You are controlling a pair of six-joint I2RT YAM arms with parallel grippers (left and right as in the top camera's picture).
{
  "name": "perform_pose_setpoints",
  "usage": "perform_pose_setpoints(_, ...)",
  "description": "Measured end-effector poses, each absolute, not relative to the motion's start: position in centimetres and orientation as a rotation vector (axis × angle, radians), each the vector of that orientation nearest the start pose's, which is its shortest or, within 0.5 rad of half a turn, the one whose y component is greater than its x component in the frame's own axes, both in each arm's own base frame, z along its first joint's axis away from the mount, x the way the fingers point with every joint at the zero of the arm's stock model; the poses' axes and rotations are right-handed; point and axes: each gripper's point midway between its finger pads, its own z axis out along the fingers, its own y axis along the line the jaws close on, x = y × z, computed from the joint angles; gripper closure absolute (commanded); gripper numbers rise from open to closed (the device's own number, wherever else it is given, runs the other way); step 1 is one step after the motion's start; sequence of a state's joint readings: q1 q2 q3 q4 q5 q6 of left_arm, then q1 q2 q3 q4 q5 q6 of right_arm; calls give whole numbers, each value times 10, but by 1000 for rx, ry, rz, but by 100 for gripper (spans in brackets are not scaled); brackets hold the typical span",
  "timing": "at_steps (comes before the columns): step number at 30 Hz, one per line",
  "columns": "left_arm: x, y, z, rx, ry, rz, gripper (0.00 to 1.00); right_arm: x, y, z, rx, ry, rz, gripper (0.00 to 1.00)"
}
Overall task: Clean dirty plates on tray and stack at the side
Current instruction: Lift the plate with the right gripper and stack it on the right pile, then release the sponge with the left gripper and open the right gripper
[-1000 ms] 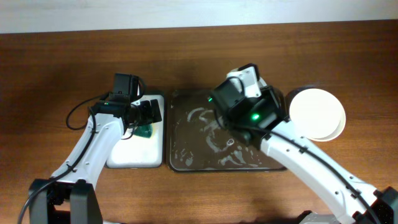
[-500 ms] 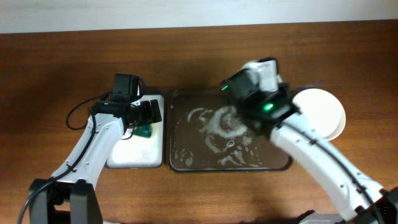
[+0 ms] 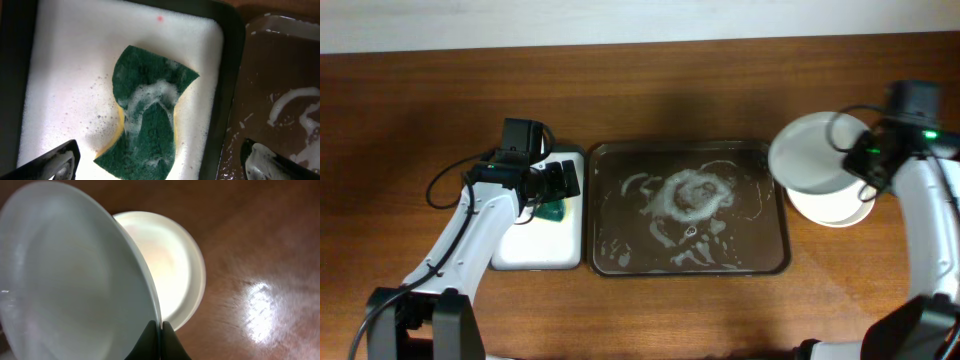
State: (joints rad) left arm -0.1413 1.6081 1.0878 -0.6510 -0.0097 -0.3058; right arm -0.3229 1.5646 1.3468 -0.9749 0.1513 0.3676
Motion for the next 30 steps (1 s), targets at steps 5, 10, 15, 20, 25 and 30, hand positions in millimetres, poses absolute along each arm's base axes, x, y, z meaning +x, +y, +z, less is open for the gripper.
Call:
perform_pose_setpoints(5, 364, -50, 81, -228, 2738, -110, 0, 312, -181, 123, 1199, 2588, -138, 96)
perform_pose_setpoints(10, 364, -50, 81, -228, 2738, -110, 1, 316, -192, 109, 1262, 2566, -27, 81)
perform_pose_setpoints(15, 364, -50, 81, -228, 2738, -110, 0, 330, -170, 102, 1168, 2612, 162, 52)
perform_pose_setpoints(20, 364, -50, 81, -228, 2738, -110, 1, 342, -115, 103, 963, 2714, 392, 22)
perform_pose_setpoints(25, 365, -50, 81, -228, 2734, -111, 1, 346, -49, 105, 656, 2839, 535, 2)
perform_pose_setpoints(30, 343, -52, 75, -230, 2838, -119, 1, 326, 9, 102, 363, 3022, 484, 1)
